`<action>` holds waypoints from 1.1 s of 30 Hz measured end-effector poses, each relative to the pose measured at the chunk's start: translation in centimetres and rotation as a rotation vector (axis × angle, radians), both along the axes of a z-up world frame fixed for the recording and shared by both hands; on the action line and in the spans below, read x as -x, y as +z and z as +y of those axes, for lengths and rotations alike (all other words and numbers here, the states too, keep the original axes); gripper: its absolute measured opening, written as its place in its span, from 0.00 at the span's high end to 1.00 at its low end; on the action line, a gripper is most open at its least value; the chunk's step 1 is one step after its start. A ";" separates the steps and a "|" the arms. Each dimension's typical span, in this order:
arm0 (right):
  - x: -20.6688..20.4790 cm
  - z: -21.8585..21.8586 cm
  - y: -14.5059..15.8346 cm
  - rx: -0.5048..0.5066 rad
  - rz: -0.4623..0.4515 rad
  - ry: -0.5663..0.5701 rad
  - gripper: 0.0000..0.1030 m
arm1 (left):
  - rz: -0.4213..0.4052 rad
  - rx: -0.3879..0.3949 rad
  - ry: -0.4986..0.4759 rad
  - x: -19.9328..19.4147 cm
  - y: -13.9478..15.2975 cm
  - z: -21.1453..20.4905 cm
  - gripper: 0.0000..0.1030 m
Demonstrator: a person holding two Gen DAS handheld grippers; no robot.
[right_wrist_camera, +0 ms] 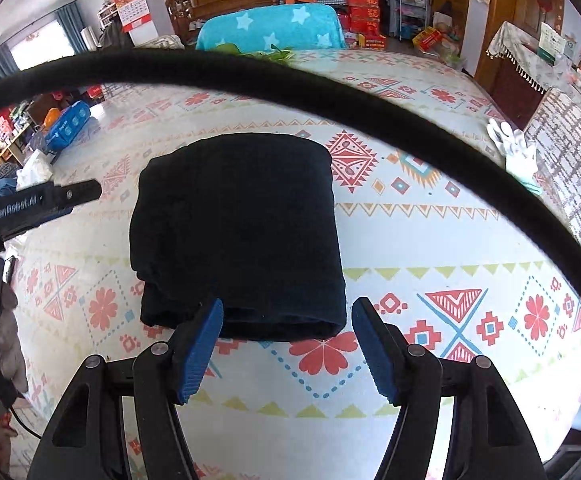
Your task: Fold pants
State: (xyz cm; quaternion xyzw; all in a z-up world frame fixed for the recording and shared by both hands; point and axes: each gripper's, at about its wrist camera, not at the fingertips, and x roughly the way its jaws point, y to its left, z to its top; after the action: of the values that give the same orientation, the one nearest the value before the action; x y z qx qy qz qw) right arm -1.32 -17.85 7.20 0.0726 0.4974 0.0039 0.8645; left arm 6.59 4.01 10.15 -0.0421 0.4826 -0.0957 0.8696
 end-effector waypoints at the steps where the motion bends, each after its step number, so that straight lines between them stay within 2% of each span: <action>1: 0.3 -0.3 0.0 -0.009 -0.006 0.005 0.30 | -0.006 -0.016 0.002 0.5 0.1 -0.4 0.36; 7: 1.6 -2.7 -0.5 -0.058 -0.018 0.005 0.29 | -0.021 -0.079 0.000 3.0 0.6 -2.8 0.36; 15: 2.4 -4.5 -2.6 -0.092 0.037 0.004 0.29 | -0.019 -0.115 -0.007 4.6 0.3 -4.3 0.36; 25: 1.9 -3.4 -4.7 -0.068 0.087 0.038 0.29 | 0.102 -0.090 0.023 5.2 -4.5 -2.2 0.36; 33: 0.5 -2.2 -5.8 -0.010 0.102 0.054 0.29 | 0.179 -0.082 -0.017 5.6 -7.9 -1.6 0.36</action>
State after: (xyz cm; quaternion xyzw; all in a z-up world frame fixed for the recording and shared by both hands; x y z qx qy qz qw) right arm -1.78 -20.08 1.36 0.0637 0.5424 0.0260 0.8373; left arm 0.97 2.39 2.21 -0.0107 0.5622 -0.0788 0.8232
